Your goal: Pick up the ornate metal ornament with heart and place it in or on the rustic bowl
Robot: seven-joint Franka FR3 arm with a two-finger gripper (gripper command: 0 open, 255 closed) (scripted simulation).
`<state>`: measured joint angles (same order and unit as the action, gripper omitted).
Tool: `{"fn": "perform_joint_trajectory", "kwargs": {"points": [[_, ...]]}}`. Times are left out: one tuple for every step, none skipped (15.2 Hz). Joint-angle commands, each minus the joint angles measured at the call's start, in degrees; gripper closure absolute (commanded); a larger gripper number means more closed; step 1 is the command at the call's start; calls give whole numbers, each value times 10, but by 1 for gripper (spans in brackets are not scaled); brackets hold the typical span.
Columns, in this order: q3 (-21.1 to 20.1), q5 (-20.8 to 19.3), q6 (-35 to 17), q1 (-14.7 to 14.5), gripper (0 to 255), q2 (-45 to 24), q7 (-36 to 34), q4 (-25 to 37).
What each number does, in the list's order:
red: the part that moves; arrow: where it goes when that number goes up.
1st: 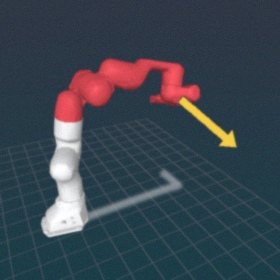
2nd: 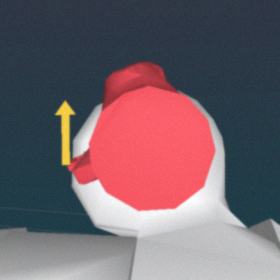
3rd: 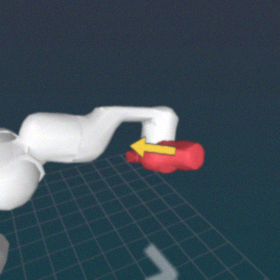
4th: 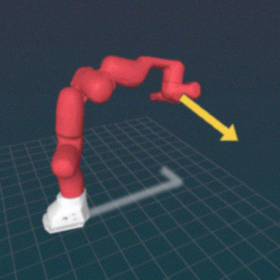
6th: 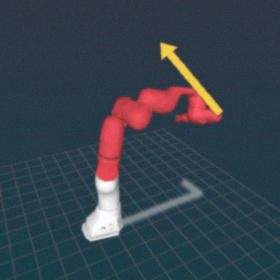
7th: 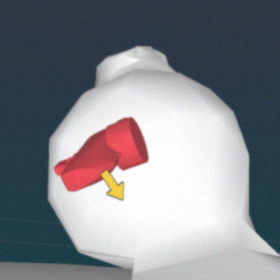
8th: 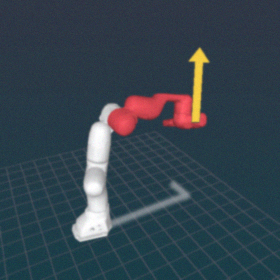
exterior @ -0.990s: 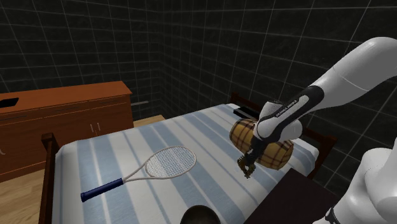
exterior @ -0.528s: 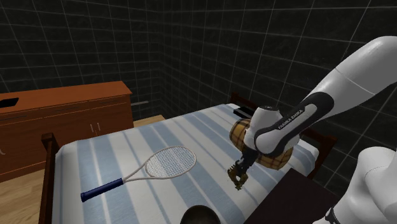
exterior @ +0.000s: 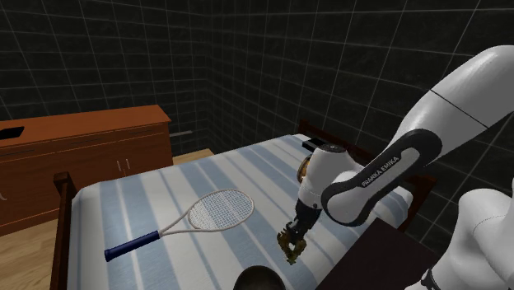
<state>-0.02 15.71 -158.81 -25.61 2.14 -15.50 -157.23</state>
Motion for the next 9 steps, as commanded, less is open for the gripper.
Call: {"fn": "perform_joint_trajectory", "kwargs": {"points": [[-20,-6,-3,-17,255,-9,-44,10],[-29,-10,-2,-25,255,-15,-65,19],[-37,-16,-1,-32,255,-21,-86,28],[-45,-22,0,-39,255,-28,-107,37],[-52,-29,1,-47,255,-35,-128,48],[-59,-36,3,-55,255,-43,-149,59],[-65,-44,5,-62,255,-51,-170,70],[-70,-52,8,-70,255,-59,-190,83],[-74,-60,11,-79,255,-68,-211,96]]}}
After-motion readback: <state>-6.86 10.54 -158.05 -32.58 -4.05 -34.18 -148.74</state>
